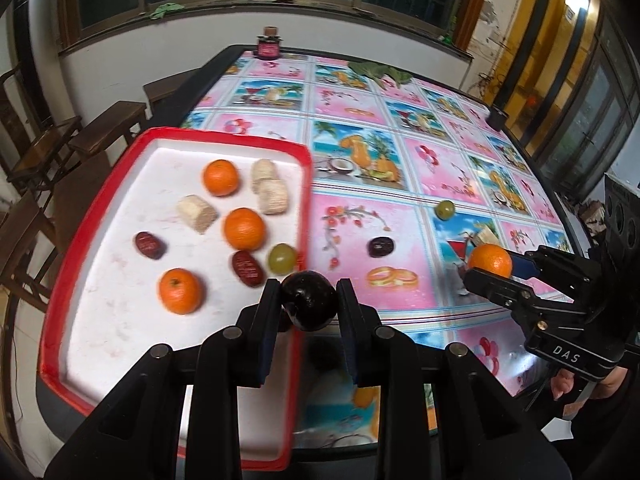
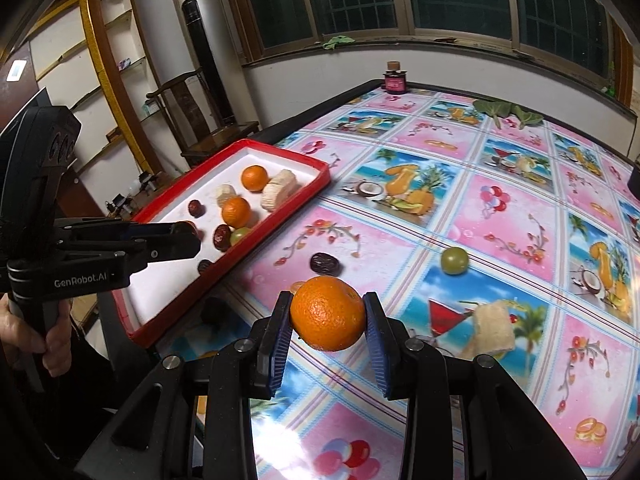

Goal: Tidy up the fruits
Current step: 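Carry the dark date toward the tray while the right tool carries its orange, then lower and open the right tool in the tray while the left tool releases its date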

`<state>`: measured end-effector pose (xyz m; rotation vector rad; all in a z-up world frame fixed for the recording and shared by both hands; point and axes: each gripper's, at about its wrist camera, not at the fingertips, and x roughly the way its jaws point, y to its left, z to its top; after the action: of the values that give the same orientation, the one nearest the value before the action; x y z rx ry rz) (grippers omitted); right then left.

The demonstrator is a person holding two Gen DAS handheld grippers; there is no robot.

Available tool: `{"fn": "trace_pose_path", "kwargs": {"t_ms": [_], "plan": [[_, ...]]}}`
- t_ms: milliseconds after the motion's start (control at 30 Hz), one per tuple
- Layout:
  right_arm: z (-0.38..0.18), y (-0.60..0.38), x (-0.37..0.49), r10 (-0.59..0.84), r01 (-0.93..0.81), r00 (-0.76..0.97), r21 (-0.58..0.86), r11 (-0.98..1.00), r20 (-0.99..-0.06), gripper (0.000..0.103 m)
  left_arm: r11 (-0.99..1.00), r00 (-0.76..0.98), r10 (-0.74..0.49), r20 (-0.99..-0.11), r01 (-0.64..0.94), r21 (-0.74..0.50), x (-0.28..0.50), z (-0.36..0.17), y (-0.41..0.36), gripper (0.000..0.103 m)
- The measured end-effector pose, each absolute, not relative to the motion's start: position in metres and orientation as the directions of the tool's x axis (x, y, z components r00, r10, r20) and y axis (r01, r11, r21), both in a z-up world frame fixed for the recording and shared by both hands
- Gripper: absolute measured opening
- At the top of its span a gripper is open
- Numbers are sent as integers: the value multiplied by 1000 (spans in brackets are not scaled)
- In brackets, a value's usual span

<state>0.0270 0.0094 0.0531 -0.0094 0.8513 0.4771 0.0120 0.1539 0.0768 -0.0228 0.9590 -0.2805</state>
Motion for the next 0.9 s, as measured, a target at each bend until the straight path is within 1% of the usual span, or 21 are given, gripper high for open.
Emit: {"fn": "trace_pose_path", "kwargs": {"t_ms": [400,667,767,900], "plan": [[58,47,29,469,-489,513,204,848,-719,35,985,558,-172,-812,101,-139,9,68,212,26],[59,75,35,505,-542,472,214,813,-723,35,983,531,-182,-828,98,-154,6,55,215,26],[60,87,45,546,-575,435,245,780,-716,35,981,517,-192,-834,105,-161,5,49,213,26],[59,111,67,607,-606,350,322,727,-713,35,979,502,-205,-840,114,-170,5,44,211,26]]}}
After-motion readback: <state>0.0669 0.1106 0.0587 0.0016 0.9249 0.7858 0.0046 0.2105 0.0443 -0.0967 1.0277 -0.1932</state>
